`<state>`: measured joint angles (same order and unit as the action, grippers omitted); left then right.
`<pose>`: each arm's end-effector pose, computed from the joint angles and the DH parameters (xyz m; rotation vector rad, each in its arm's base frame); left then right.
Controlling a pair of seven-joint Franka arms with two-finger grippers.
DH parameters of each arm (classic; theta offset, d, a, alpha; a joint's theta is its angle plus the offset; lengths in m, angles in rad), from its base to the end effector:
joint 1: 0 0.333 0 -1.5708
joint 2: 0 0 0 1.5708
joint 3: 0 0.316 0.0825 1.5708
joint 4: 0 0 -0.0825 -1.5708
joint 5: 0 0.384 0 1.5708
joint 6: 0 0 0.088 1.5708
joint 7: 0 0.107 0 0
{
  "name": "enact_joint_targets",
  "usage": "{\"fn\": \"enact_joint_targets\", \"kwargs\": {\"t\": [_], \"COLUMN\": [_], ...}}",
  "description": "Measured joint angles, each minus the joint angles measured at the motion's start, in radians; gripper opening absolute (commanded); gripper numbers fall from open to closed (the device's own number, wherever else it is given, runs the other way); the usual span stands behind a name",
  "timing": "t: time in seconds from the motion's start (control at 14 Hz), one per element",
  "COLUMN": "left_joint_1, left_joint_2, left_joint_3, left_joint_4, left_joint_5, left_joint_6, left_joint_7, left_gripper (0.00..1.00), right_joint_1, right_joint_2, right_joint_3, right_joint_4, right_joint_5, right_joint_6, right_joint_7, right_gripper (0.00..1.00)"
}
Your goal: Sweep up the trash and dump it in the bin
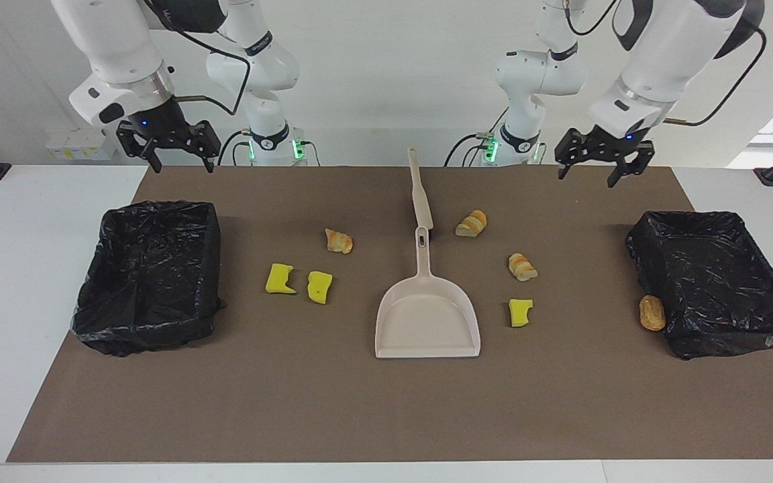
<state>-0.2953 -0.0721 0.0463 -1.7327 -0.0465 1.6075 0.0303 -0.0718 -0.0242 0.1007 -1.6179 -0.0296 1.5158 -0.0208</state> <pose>0.5142 -0.1349 0.5904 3.0671 -0.4268 -0.0903 0.5399 0.0130 0.6111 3.1060 0.0763 -0.1211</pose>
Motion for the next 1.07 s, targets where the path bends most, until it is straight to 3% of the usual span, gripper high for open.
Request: {"fn": "enact_joint_targets", "kwargs": {"t": [0.29, 0.64, 1.07], "left_joint_1": [-0.127, -0.337, -0.61], "left_joint_2": [-0.062, -0.129, -0.136], "left_joint_3": [-0.008, -0.019, -0.027], "left_joint_4": [-0.193, -0.427, -0.659], "left_joint_5": [0.0, 0.0, 0.0], "left_joint_6": [0.131, 0.281, 0.503], "left_joint_7": [-0.131, -0.433, -0.723], "left_gripper": [1.0, 1.0, 1.0], "right_joint_1": [0.012, 0.083, 0.184], "right_joint_2": [0.091, 0.203, 0.245], "right_joint_3": [0.032, 0.036, 0.036], "right_joint_4": [0.009, 0.004, -0.07], "right_joint_5": [0.0, 0.002, 0.003], "right_joint_6": [0.099, 0.229, 0.361], "right_joint_7": [-0.001, -0.001, 0.04], "right_gripper": [1.0, 1.0, 1.0]}}
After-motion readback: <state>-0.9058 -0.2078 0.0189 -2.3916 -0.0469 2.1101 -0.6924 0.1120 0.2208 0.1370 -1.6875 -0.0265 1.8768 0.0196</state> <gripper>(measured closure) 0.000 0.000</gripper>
